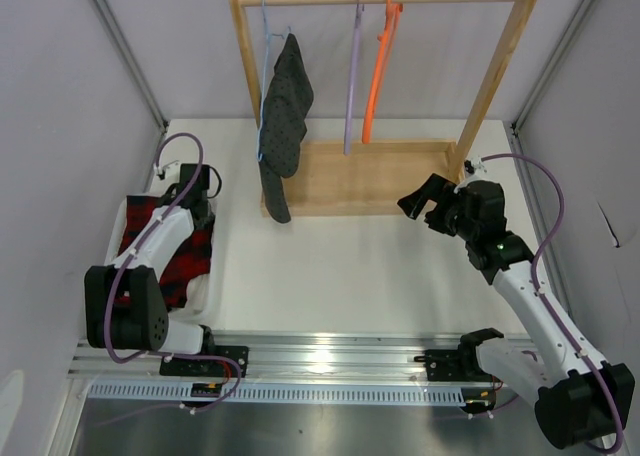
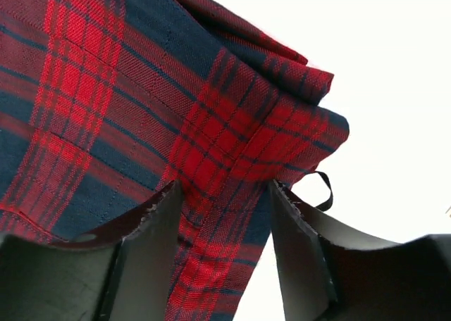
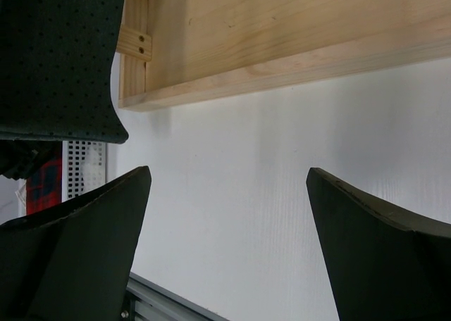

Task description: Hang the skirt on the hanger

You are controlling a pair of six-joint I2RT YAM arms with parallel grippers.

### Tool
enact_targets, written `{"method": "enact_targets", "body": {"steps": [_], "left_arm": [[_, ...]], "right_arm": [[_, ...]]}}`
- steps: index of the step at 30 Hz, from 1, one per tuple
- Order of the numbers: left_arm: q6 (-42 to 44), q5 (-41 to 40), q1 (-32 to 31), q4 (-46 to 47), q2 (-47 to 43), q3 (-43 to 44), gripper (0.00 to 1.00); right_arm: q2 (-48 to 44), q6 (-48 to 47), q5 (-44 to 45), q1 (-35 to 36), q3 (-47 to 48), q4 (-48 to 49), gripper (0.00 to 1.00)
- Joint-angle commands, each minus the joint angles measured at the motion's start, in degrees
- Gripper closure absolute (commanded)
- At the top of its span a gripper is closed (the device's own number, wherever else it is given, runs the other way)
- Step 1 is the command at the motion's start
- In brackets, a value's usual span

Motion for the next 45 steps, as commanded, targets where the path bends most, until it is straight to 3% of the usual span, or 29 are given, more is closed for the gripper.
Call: {"method": "enact_targets", "body": {"steps": [1,5,12,19,29,35,38,45], "left_arm": [[0.2,-0.3,0.9,0.7,0.1,2.8,0.64],[0.6,1.4,1.3,-0.3,-2.3,4.8,1.00],[1.9,3.4,1.3,-4.1,-8.7,10.7,1.00],[3.6,7.8,1.3,-7.8,-21.8,18.7,1.00],[5.4,18.1,1.3,-8.8,-27.1,43.4,1.00],[4.9,29.1,1.3,-4.1,-27.9,53.5,1.00],[2.9,39.5,1.3,2.1,-28.5,53.5,1.00],[-6.6,54.0,1.3,14.3,-28.7,52.0,1.00]], "right_arm": [[-1.6,0.4,-0.6,-0.3,-0.4,1.9,0.00],[-2.1,0.4,-0.7,-0.3,-0.6,1.6,0.01],[-2.2,1.0,-1.7,-0.3,-0.2,2.3,0.01],[-0.1,0.1,-3.7,-0.2,3.8,1.6,0.01],[2.3,-3.3,-5.6,-0.3,12.1,-2.0,0.01],[2.8,-3.5,-5.7,-0.2,13.5,-2.3,0.01],[2.8,-3.6,-5.8,-0.3,14.4,-2.7,0.01],[2.5,-3.7,-6.3,-0.3,15.2,-3.4,0.01]]}}
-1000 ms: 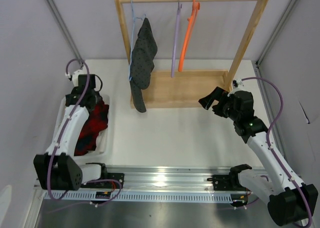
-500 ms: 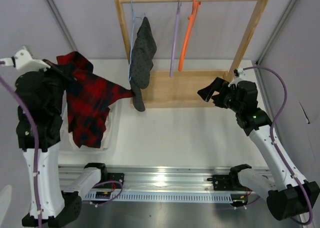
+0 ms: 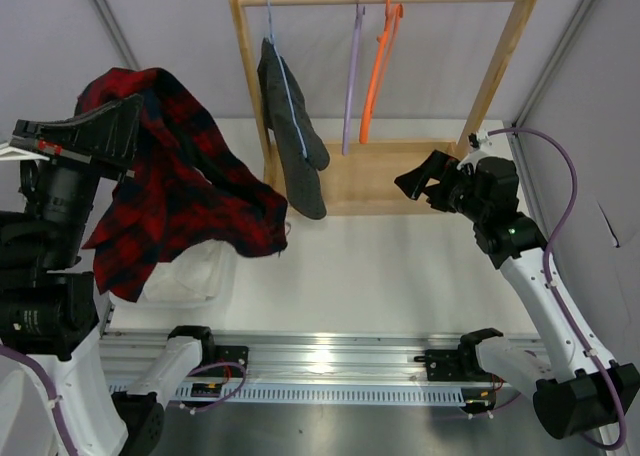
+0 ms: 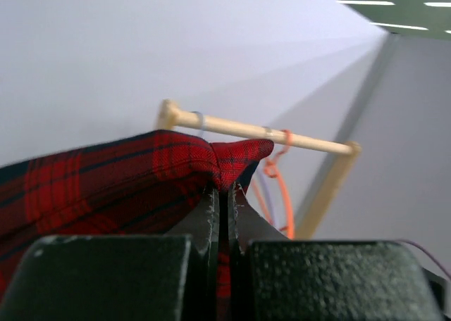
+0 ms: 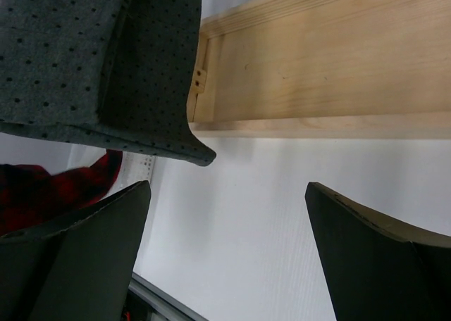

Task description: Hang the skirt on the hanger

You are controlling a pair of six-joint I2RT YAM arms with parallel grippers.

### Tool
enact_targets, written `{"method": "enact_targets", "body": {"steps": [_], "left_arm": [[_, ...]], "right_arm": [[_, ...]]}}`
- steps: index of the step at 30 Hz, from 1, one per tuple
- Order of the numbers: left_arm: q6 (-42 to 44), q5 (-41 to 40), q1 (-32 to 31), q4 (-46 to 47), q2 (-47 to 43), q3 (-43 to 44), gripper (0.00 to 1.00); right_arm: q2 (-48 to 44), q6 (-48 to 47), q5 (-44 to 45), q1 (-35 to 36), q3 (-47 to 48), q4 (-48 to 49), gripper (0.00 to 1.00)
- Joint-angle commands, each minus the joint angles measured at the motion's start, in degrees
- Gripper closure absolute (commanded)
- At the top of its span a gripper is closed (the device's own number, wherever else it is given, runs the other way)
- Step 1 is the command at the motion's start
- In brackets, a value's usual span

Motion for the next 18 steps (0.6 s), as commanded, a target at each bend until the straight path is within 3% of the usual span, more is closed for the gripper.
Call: {"method": "enact_targets", "body": {"steps": [1,4,9,11,13,16,18], "left_arm": [[-8.9,14.5,0.3,17.0,0.1,-3.0,1.00],[-16.0,14.6,0.3,26.2,-3.3,-11.2,1.00],[-19.6,16.0,-0.1,27.4,-4.0,-16.3,1.00],[-18.3,15.4,-3.3,26.7,-3.7,-17.6,1.00],[-13.8,13.9,-8.0,23.9,-2.2,-17.9,1.00],[-5.8,4.8,-24.8,18.8,0.6,-17.8,1.00],[-3.8,-0.2,-30.1,18.3,1.7,-18.7,1.00]], "right_arm": [[-0.6,-0.9,-1.0,-0.3,2.4,0.2,0.00],[-0.8,-0.6,-1.1,-0.2,1.9,0.1,0.01],[-1.3,0.1,-1.7,-0.1,1.3,0.9,0.01],[-1.6,0.1,-1.6,-0.1,1.1,1.3,0.01],[-1.7,-0.1,-1.6,0.0,1.1,1.3,0.01],[-1.9,-0.3,-1.5,0.1,1.4,0.9,0.01],[-2.3,-0.4,-1.1,0.0,1.6,0.5,0.01]]}}
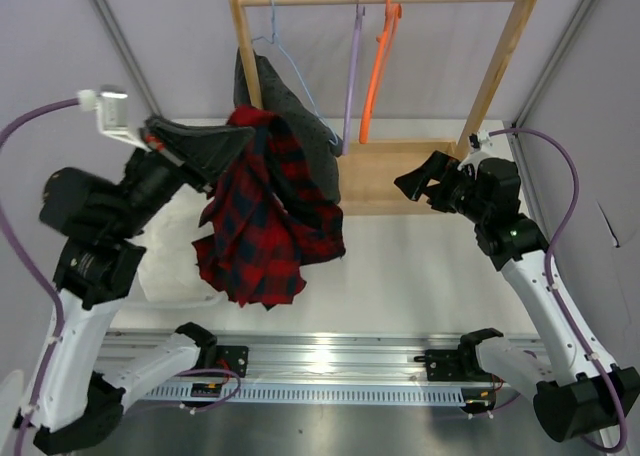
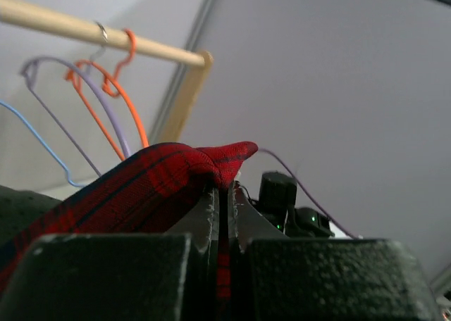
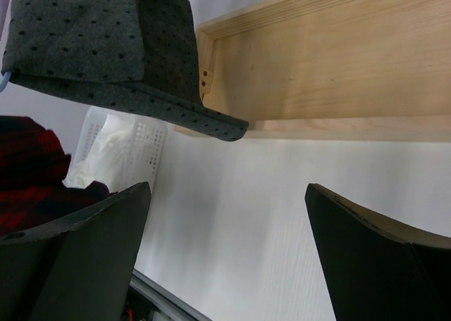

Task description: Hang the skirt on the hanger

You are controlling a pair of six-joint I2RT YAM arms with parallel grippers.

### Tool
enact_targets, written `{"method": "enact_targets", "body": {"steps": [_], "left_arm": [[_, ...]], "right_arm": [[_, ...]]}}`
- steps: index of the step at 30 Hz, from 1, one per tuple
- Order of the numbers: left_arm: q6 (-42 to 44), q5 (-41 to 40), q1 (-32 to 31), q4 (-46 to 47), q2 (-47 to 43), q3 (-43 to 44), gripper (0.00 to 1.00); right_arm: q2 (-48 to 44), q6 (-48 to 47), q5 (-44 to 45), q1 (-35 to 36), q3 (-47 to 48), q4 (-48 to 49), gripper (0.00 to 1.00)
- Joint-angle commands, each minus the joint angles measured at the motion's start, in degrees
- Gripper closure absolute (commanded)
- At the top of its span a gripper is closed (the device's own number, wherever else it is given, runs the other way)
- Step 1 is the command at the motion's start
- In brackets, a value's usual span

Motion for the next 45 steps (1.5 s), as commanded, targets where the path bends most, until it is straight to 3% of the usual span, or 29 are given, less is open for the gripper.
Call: {"method": "enact_targets", "body": {"steps": [1,4,10,19,23,27,30,36,37,40,45], "left_arm": [[7.7,-9.6,-9.1,1.5,3.0,-0.8,1.00],[9.8,-16.1,-18.0,2.9,4.7,-2.7,1.00],[12.8,-26.7,-24.4,5.6,9.3,-3.2,1.00],[13.7,-30.1,-24.9,8.5,12.7,-3.6,1.00],[14.0,-30.5,-25.5,9.0,13.7,-4.3,1.00],[13.7,-30.7,-26.0,9.6,13.8,-5.3,1.00],[13.6,-31.0,-26.3,9.9,13.2,-6.1,1.00],[13.8,-32.6,-26.3,8.9,11.4,-7.3,1.00],[13.8,-32.8,-26.4,8.7,11.1,-8.0,1.00],[13.7,-33.2,-26.4,7.6,9.9,-9.3,1.00],[13.7,-33.5,-26.4,5.4,7.0,-11.4,1.00]], "right_arm": [[-1.8,-0.5,-0.1,0.0,1.5,0.4,0.01],[-2.6,-0.9,0.4,0.0,1.9,-0.7,0.01],[-3.6,0.2,-2.2,0.2,0.5,-2.7,0.01],[-2.9,6.6,-4.9,6.8,-9.6,-1.7,0.06],[-1.8,10.7,0.8,15.0,-14.0,-0.1,0.07],[-0.4,14.2,2.9,16.7,-16.2,1.6,0.08],[0.6,15.3,4.3,16.7,-17.0,1.3,0.14],[-1.2,17.0,5.8,15.2,-18.3,2.1,0.49],[-1.2,16.8,5.7,14.7,-17.8,2.1,0.68],[-1.0,15.6,6.5,13.4,-15.5,0.1,0.97],[-1.8,10.4,9.0,8.8,-7.2,-7.4,1.00]]}}
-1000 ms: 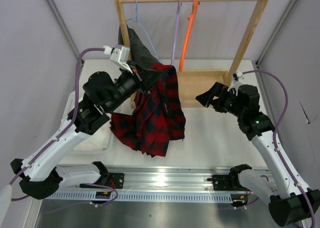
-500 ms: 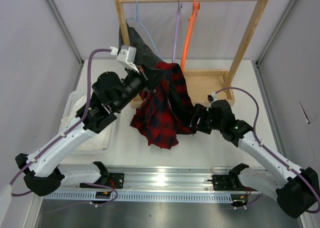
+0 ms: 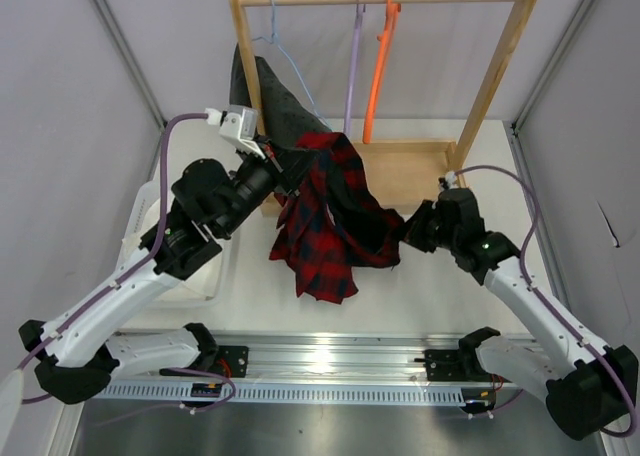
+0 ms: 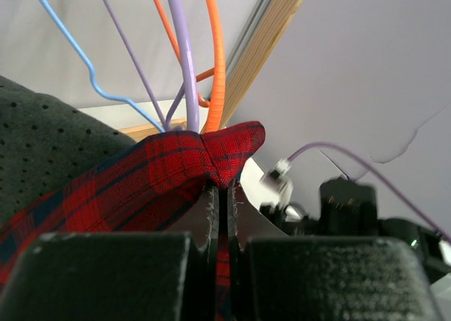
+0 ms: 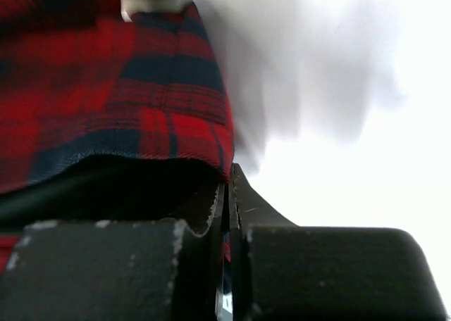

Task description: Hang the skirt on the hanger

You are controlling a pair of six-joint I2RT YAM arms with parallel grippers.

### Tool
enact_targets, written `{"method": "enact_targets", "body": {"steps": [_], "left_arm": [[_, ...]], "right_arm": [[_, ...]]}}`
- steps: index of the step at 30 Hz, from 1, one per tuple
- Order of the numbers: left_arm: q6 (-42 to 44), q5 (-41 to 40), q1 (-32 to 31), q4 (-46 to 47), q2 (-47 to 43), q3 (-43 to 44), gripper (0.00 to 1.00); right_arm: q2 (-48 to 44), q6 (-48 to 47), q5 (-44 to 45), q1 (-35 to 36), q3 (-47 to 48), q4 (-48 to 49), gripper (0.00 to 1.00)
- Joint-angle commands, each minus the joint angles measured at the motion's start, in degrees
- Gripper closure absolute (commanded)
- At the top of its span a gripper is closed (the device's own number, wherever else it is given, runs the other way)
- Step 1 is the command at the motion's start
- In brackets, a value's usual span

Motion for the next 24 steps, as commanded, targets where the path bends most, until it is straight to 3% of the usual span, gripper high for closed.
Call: {"method": "enact_targets", "body": {"steps": [1,5,9,12,17,24], "left_arm": [[0.7,-0.9,-0.5,1.8,-3.9,-1.3,1.00],[0.0,-1.2,-0.5,-0.5,-7.4,-5.8,1.00],[-1.3,-1.3,-0.5,-1.9,-9.6,-9.7,1.00],[-4.5,-1.6,-0.5,-2.7,-11.8,-14.6,1.00],[-13.3,-1.5,-0.5,-1.4,-13.6,-25.9,1.00],[-24.0,-4.2,-0.8,8.2,-15.5,-44.6,1.00]], "right_arm": [[-2.0,-4.9,2.8,-4.3,9.5,-3.8,1.00],[0.2,-10.4,0.3,-12.6,21.8,-8.4,1.00],[3.7,-12.9,-2.0,-16.7,31.2,-10.5,1.00],[5.2,-13.5,-3.1,-16.9,33.0,-11.2,1.00],[2.8,-12.4,-5.7,-16.1,22.2,-7.6,1.00],[-2.4,-10.2,-3.0,-11.2,2.8,-3.9,1.00]]}}
